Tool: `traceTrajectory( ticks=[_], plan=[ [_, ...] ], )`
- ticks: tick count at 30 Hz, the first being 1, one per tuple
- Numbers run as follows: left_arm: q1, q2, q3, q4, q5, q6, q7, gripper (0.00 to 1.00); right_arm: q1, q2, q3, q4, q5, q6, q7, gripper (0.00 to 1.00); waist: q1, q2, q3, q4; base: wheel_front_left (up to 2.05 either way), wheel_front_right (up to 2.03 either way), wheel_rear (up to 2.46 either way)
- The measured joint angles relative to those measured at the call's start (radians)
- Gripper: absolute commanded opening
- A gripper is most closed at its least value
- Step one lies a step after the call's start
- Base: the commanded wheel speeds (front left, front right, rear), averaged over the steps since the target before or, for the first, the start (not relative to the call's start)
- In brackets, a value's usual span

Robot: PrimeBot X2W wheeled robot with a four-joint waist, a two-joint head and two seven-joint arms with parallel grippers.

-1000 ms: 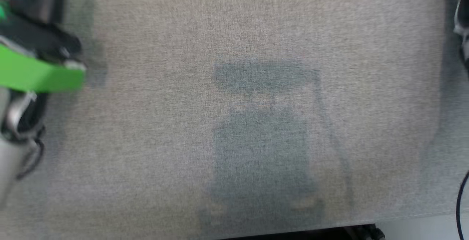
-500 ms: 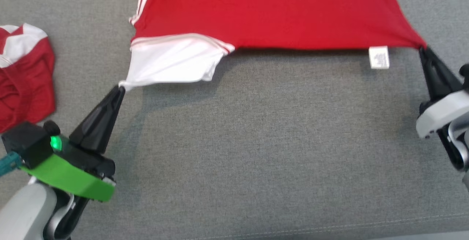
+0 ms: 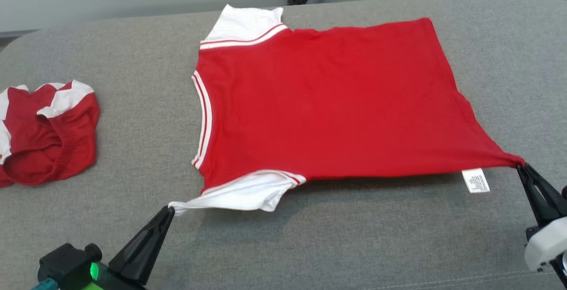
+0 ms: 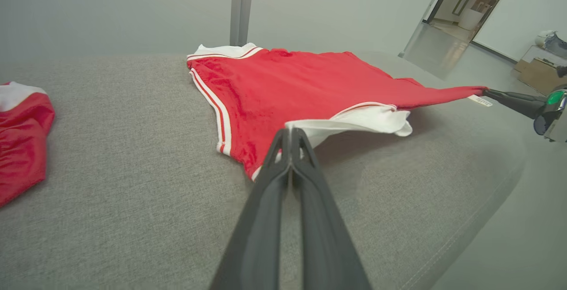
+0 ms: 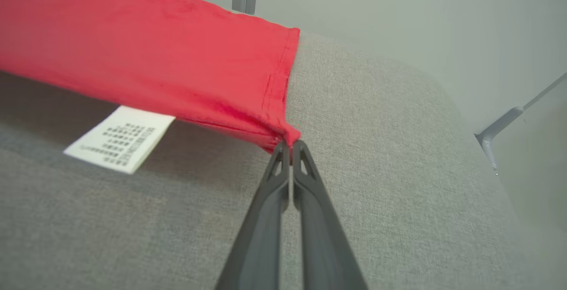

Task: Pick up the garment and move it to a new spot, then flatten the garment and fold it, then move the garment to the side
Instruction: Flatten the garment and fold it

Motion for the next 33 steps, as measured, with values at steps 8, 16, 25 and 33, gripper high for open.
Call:
traceTrajectory(
  ticks=[8, 16, 25, 33],
  plan=[
    [-0.023, -0.002, -0.041, -0.014, 0.012, 0.0, 0.015, 0.0, 0.051, 0.01, -0.041, -0.057, 0.04, 0.0, 0.001, 0.0, 0.0, 0.0, 0.001, -0.012, 0.0, 0.0, 0.0],
    [-0.265, -0.12, -0.112, 0.126, 0.055, 0.0, 0.022, 0.0, -0.163, 0.107, -0.006, 0.082, 0.061, 0.0, 0.027, 0.0, 0.0001, -0.0001, 0.035, -0.001, 0.0, 0.0, 0.0],
    [-0.476, -0.218, -0.127, 0.317, 0.109, 0.0, 0.003, 0.0, -0.382, 0.151, -0.028, 0.262, 0.063, 0.0, 0.017, 0.0, 0.0001, 0.0, 0.092, 0.014, 0.0, 0.0, 0.0],
    [-0.649, -0.249, -0.143, 0.392, 0.185, 0.0, 0.0, 0.0, -0.529, 0.178, 0.004, 0.386, 0.041, 0.0, 0.007, 0.0, 0.0001, 0.0, 0.167, 0.025, 0.0, 0.0, 0.0]
  ],
)
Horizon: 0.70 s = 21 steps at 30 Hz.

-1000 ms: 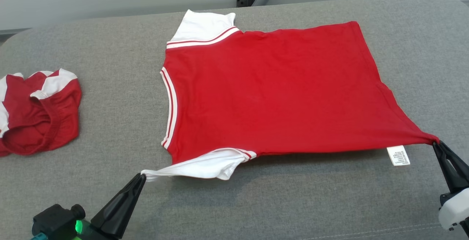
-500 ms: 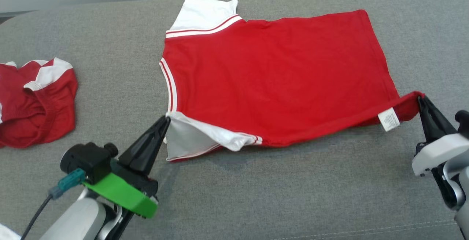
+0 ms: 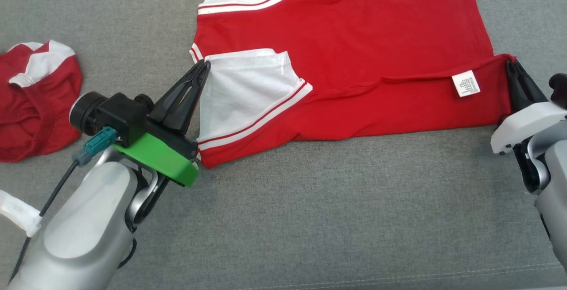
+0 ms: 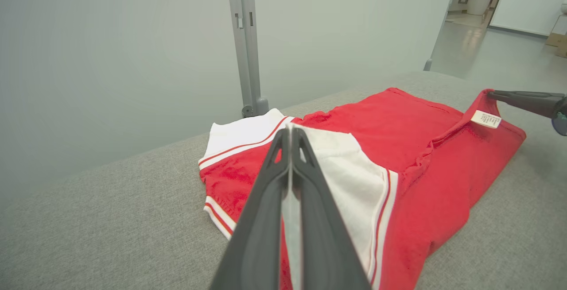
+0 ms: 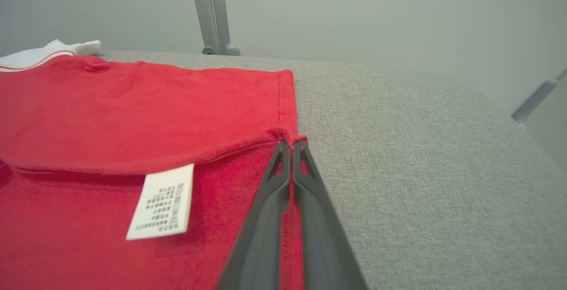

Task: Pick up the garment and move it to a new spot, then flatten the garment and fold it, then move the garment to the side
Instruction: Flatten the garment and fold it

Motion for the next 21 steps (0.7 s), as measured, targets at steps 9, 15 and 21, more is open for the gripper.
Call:
traceTrajectory(
  ticks=[9, 15, 21],
  plan=[
    [-0.067, 0.01, -0.012, 0.067, 0.104, 0.0, 0.0, 0.0, -0.08, 0.031, 0.007, 0.087, -0.027, 0.0, -0.004, 0.0, 0.0, 0.0, 0.046, -0.005, 0.0, 0.0, 0.0],
    [-0.071, -0.005, -0.03, 0.15, 0.071, 0.0, 0.0, 1.0, -0.089, 0.062, -0.001, 0.127, -0.042, 0.0, -0.004, 1.0, 0.0, 0.0, 0.051, -0.017, 0.0, 0.0, 0.0],
    [-0.025, -0.047, 0.081, 0.157, 0.052, 0.0, 0.0, 1.0, -0.039, 0.064, -0.063, 0.03, -0.062, 0.0, -0.004, 1.0, 0.0001, 0.0, 0.026, -0.018, 0.0, 0.0, 0.0]
  ],
)
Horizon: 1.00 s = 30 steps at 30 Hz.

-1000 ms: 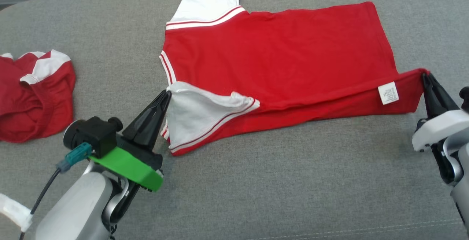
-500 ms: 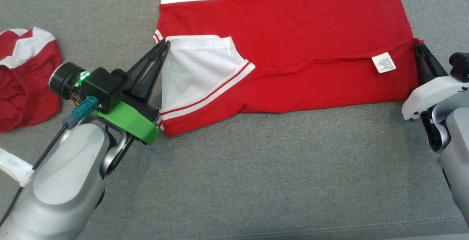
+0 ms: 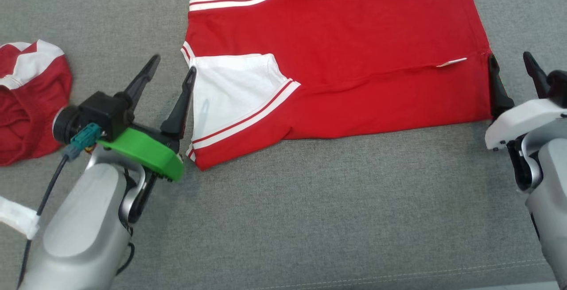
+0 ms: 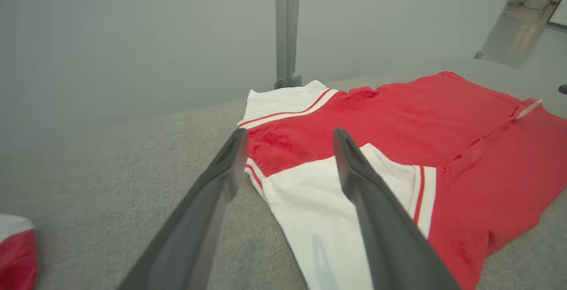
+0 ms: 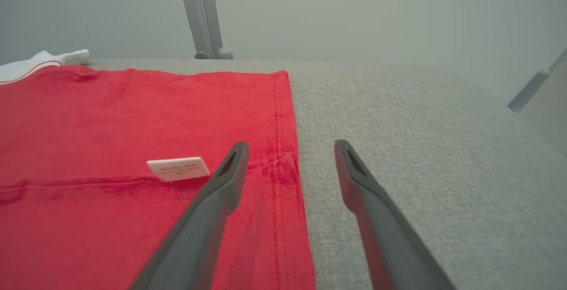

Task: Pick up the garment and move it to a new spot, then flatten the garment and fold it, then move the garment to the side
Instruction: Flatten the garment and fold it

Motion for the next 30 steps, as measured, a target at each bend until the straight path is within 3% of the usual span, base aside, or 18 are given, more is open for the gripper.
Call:
traceTrajectory(
  ticks=[3, 10, 13, 19, 20, 21, 22, 24, 30],
  plan=[
    [0.094, -0.029, 0.05, 0.007, -0.044, 0.0, 0.0, 1.0, 0.081, 0.007, -0.051, -0.075, -0.008, 0.0, -0.001, 1.0, 0.0, 0.0, -0.019, -0.001, 0.0, 0.0, 0.0],
    [0.281, -0.08, 0.036, 0.022, -0.169, 0.016, 0.02, 1.0, 0.248, 0.054, -0.133, -0.181, -0.019, 0.0, -0.001, 1.0, 0.0, 0.0, -0.068, -0.008, 0.0, 0.0, 0.0],
    [0.307, -0.098, 0.041, 0.055, -0.186, 0.056, 0.049, 1.0, 0.282, 0.071, -0.142, -0.195, -0.019, 0.0, -0.001, 1.0, 0.0, 0.0, -0.083, -0.013, 0.0, 0.0, 0.0],
    [0.301, -0.122, 0.028, 0.101, -0.188, 0.07, 0.077, 1.0, 0.293, 0.075, -0.13, -0.169, -0.062, 0.0, -0.001, 1.0, 0.0, 0.0, -0.088, -0.024, 0.0, 0.0, 0.0],
    [0.298, -0.125, 0.024, 0.112, -0.188, 0.07, 0.086, 0.82, 0.29, 0.08, -0.128, -0.16, -0.062, 0.0, -0.001, 1.0, 0.0, 0.0, -0.087, -0.026, 0.0, 0.0, 0.0],
    [0.294, -0.129, 0.026, 0.12, -0.193, 0.071, 0.09, 0.41, 0.286, 0.085, -0.127, -0.147, -0.062, 0.0, -0.001, 1.0, 0.0, 0.0, -0.086, -0.027, 0.0, 0.0, 0.0],
    [0.288, -0.133, 0.03, 0.129, -0.204, 0.073, 0.098, 0.24, 0.279, 0.091, -0.127, -0.134, -0.062, 0.0, -0.001, 1.0, 0.0, 0.0, -0.085, -0.029, 0.0, 0.0, 0.0],
    [0.279, -0.138, 0.031, 0.143, -0.218, 0.078, 0.11, 0.0, 0.256, 0.102, -0.127, -0.11, -0.057, 0.0, -0.001, 1.0, 0.0, 0.0, -0.082, -0.031, 0.0, 0.0, 0.0],
    [0.267, -0.152, 0.026, 0.155, -0.229, 0.069, 0.116, 0.0, 0.193, 0.13, -0.121, 0.001, 0.052, 0.0, -0.001, 1.0, 0.0, 0.0, -0.079, -0.022, 0.0, 0.0, 0.0]
  ],
)
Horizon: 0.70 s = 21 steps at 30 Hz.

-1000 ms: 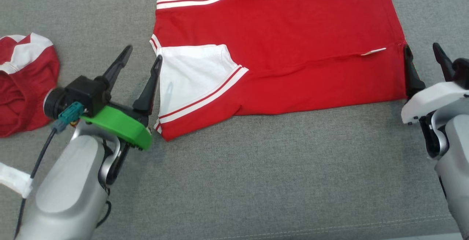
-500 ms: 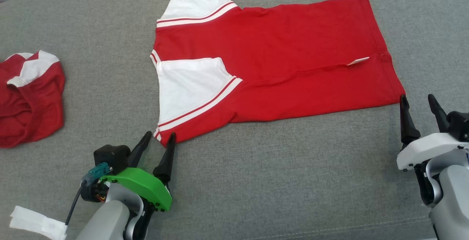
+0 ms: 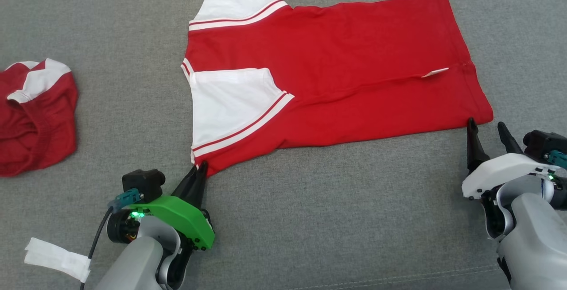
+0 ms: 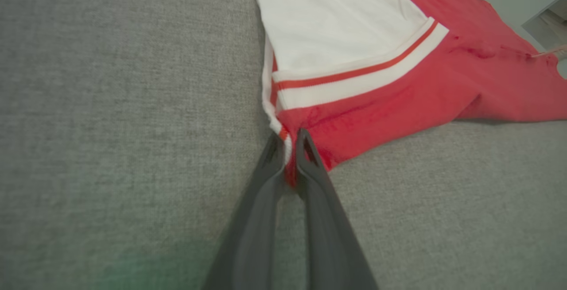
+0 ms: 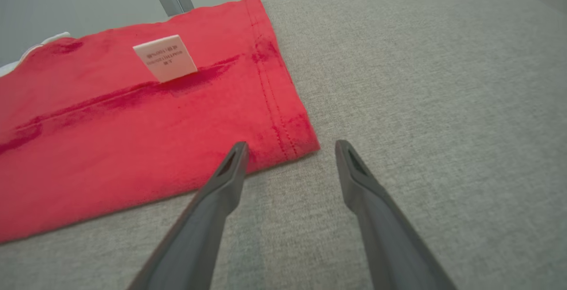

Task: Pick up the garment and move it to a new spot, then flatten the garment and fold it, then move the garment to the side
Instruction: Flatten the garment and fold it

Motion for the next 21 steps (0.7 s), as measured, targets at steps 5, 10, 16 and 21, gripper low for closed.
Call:
traceTrajectory(
  ticks=[5, 10, 16, 21],
  plan=[
    [-0.008, -0.001, -0.006, -0.002, -0.008, -0.014, 0.004, 0.0, -0.061, -0.005, 0.011, 0.087, 0.091, 0.0, 0.0, 1.0, 0.0, 0.0, 0.01, 0.015, 0.0, 0.0, 0.0],
    [-0.026, 0.01, -0.012, -0.003, -0.008, -0.026, 0.003, 0.0, -0.121, -0.019, 0.034, 0.162, 0.156, 0.0, -0.001, 0.58, 0.0, 0.0, 0.033, 0.025, 0.0, 0.0, 0.0],
    [-0.033, 0.014, -0.02, 0.0, -0.007, -0.031, -0.001, 0.0, -0.131, -0.024, 0.079, 0.17, 0.2, 0.0, -0.001, 0.0, 0.0, 0.0, 0.029, 0.029, 0.0, 0.0, 0.0],
    [0.005, 0.031, -0.017, -0.029, -0.02, -0.032, -0.006, 0.0, -0.054, -0.049, 0.088, 0.086, 0.262, 0.0, -0.001, 0.0, 0.0, 0.0, -0.001, 0.028, 0.0, 0.0, 0.0]
  ],
)
